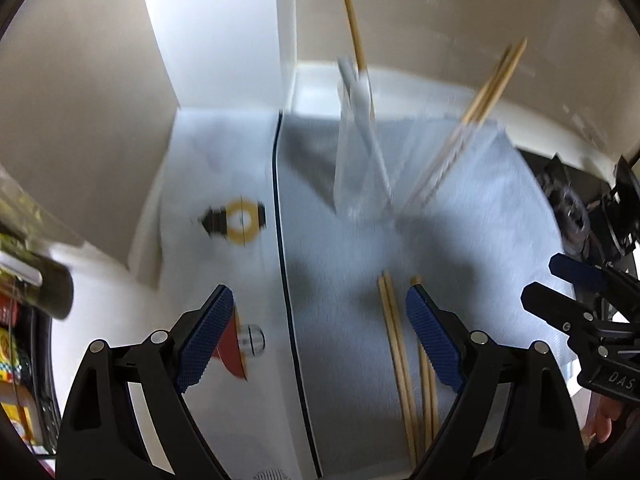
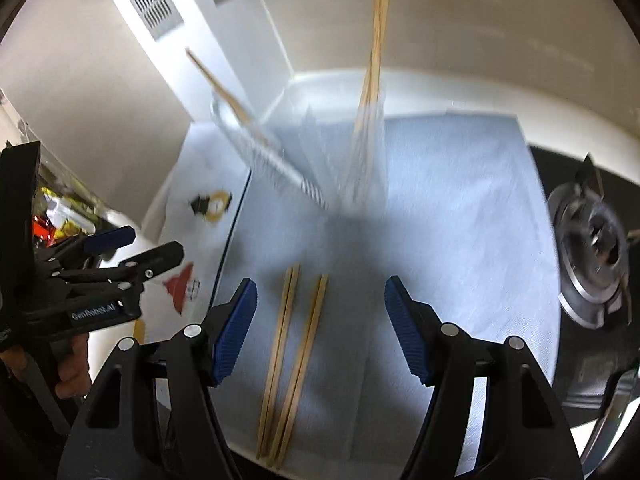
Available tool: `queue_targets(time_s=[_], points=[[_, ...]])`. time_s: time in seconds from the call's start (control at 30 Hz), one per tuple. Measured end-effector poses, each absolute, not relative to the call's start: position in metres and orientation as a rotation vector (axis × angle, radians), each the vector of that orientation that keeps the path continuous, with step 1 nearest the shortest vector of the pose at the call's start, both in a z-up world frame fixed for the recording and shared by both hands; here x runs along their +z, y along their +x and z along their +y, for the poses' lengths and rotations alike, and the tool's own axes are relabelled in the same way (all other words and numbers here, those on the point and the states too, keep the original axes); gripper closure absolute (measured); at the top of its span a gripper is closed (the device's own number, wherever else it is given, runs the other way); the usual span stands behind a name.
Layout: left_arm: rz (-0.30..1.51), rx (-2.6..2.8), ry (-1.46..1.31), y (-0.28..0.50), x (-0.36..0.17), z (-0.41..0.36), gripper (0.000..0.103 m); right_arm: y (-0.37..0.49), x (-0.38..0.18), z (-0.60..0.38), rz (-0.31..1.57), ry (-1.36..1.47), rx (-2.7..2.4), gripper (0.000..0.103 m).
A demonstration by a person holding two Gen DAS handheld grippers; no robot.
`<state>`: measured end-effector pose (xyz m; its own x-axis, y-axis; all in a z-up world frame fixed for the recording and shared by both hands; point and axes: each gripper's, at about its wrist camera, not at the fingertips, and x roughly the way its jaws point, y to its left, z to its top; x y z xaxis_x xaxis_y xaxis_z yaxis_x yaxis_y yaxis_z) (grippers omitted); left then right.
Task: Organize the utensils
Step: 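Move both grippers down toward the last chopsticks on the mat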
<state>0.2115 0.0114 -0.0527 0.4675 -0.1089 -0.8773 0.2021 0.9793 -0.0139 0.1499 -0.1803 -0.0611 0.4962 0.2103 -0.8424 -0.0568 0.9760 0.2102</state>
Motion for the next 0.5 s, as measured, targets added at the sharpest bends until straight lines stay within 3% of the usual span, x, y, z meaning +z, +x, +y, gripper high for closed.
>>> queue_targets(time_s=[0.5], points=[[1.173,-0.173,0.142,0.199,-0.092,0.001,0.018,0.145,-0.095,-0.172,1.155,0.158,0.163,0.037]])
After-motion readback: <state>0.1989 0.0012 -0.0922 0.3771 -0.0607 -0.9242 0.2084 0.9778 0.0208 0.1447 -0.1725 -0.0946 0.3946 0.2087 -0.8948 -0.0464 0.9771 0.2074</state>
